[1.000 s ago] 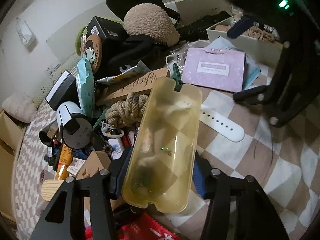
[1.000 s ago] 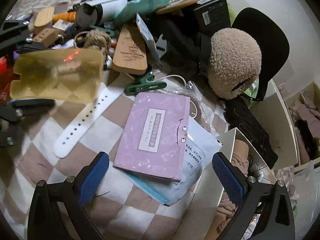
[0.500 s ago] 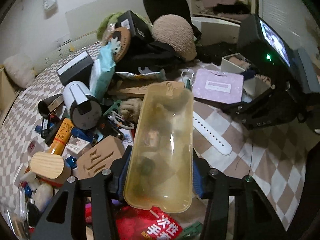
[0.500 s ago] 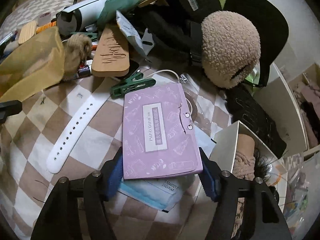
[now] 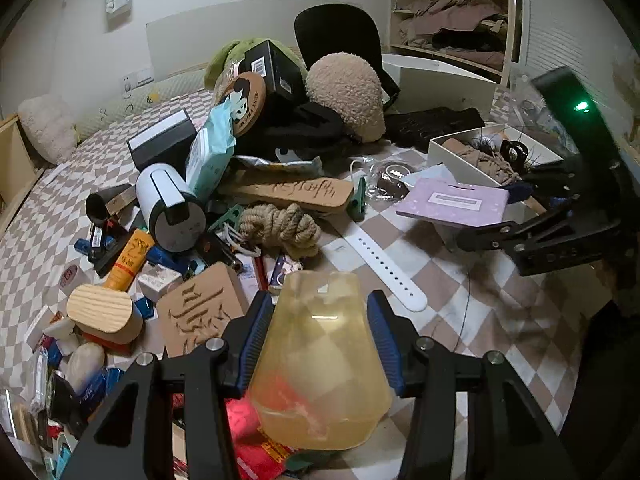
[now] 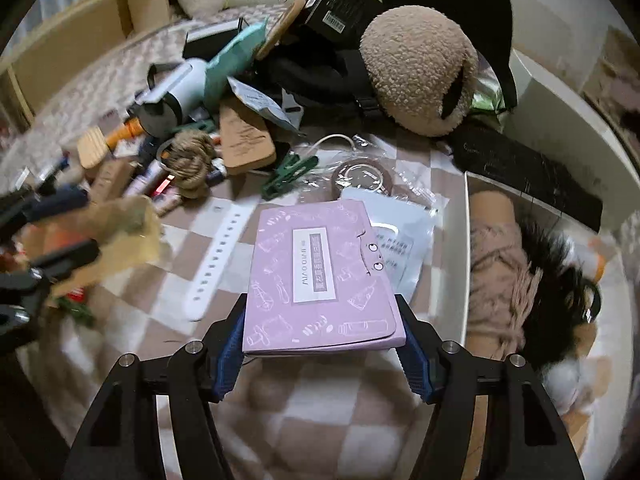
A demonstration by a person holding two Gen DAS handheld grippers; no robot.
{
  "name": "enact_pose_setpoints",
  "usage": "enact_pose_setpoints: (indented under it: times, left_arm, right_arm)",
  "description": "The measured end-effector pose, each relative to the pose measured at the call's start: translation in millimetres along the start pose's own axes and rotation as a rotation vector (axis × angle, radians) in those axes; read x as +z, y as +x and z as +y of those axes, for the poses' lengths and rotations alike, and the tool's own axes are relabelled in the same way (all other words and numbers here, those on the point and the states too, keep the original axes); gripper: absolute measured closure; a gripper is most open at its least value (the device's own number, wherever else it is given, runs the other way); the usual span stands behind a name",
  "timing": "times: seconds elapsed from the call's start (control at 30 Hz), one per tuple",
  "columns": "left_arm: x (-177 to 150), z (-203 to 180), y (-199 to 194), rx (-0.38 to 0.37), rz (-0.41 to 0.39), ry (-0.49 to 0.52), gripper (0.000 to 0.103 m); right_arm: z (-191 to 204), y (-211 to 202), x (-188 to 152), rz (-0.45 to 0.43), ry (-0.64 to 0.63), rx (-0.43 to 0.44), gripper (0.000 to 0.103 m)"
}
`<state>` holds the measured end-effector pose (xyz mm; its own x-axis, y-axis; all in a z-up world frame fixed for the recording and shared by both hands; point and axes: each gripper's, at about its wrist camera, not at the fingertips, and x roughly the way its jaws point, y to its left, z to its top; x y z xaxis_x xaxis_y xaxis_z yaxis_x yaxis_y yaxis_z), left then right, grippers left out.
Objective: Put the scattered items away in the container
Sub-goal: 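Close the right tool on the purple booklet while the left tool lifts the yellow case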
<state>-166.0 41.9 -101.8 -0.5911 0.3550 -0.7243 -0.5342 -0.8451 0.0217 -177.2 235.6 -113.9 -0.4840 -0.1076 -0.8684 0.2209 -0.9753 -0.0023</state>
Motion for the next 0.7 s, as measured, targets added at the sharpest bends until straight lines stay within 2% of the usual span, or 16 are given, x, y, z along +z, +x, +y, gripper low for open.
enact_pose_setpoints:
  times: [0.4, 0.63, 0.7]
  left_arm:
    - [-24, 0, 0, -0.033, 0.07, -0.055, 0.054]
    - [-27, -6, 13, -0.001, 0.106, -0.024, 0.053]
    - [-27, -9, 16, 0.007, 0.112, -0.015, 0.045]
  right_arm:
    - [23, -6, -37, 0.021, 0.158, 0.149, 0.036]
    - [20, 1, -45, 0.033, 0.216, 0.188, 0.036]
    - [21, 3, -44, 0.036, 0.22, 0.193, 0.036]
